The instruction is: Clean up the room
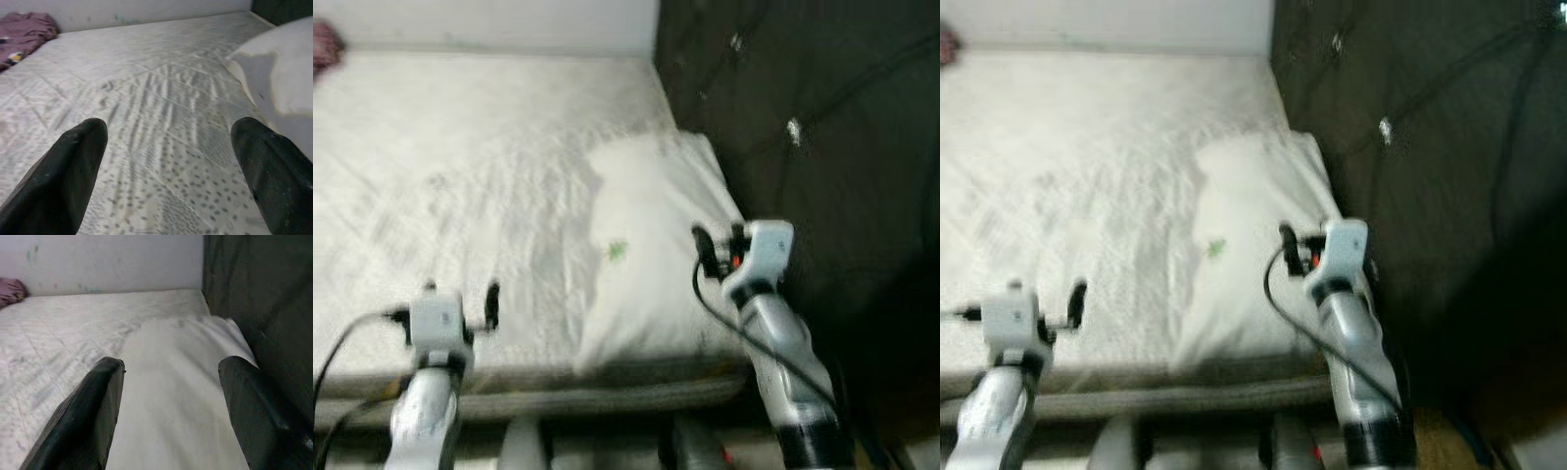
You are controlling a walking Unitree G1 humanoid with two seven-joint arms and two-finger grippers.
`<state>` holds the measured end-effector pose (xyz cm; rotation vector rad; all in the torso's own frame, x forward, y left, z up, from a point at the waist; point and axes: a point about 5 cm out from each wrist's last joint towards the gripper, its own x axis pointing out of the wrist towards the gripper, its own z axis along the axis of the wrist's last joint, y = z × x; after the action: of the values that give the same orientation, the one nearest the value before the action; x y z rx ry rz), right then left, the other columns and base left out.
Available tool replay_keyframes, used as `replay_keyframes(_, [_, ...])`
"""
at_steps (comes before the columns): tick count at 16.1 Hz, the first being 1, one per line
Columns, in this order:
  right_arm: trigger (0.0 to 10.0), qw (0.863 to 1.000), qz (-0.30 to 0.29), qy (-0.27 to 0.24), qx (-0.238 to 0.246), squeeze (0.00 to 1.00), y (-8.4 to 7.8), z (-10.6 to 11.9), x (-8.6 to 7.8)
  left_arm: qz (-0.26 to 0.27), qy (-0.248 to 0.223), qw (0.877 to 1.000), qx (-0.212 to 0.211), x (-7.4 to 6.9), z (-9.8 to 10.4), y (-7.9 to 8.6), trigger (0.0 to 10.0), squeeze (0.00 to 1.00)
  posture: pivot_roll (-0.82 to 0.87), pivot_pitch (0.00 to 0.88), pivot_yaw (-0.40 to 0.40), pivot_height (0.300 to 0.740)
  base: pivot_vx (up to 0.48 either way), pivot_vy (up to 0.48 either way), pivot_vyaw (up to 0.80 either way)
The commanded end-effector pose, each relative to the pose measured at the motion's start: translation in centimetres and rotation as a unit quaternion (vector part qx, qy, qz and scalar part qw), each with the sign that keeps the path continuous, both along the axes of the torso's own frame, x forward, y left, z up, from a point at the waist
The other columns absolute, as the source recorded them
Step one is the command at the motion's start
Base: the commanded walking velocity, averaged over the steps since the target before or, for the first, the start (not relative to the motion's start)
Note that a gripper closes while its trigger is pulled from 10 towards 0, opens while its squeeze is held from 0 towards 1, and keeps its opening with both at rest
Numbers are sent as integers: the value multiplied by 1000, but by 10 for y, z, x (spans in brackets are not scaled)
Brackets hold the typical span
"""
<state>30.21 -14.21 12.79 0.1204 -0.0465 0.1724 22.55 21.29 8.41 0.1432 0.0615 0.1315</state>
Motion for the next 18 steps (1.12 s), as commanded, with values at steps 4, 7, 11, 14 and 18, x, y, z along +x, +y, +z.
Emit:
replay_keyframes(4, [10000, 1000, -18, -5, -2, 0, -5, 3, 4, 0, -1, 1000, 3, 2, 0, -1, 10000, 0, -19, 0, -42, 740, 0, 0, 0])
replay_keyframes(7, [10000, 1000, -23, -3, -4, 0, -7, 1, 3, 0, -1, 1000, 2, 3, 1, 0, 10000, 0, -20, 0, -41, 740, 0, 0, 0])
replay_keyframes(11, [10000, 999, -31, 3, -7, 0, -9, -2, 1, -2, 1, 1000, 2, 3, 1, 0, 10000, 0, -18, 0, -39, 740, 0, 0, 0])
replay_keyframes(14, [10000, 999, -32, 4, -8, 0, -8, -3, 1, -3, 1, 1000, 1, 3, 1, 0, 10000, 0, -18, 0, -39, 740, 0, 0, 0])
replay_keyframes(18, [10000, 999, -36, 7, -13, 0, -8, -5, 0, -3, 7, 1000, -22, 4, -1, -1, 10000, 0, -18, 0, -39, 740, 0, 240, 0])
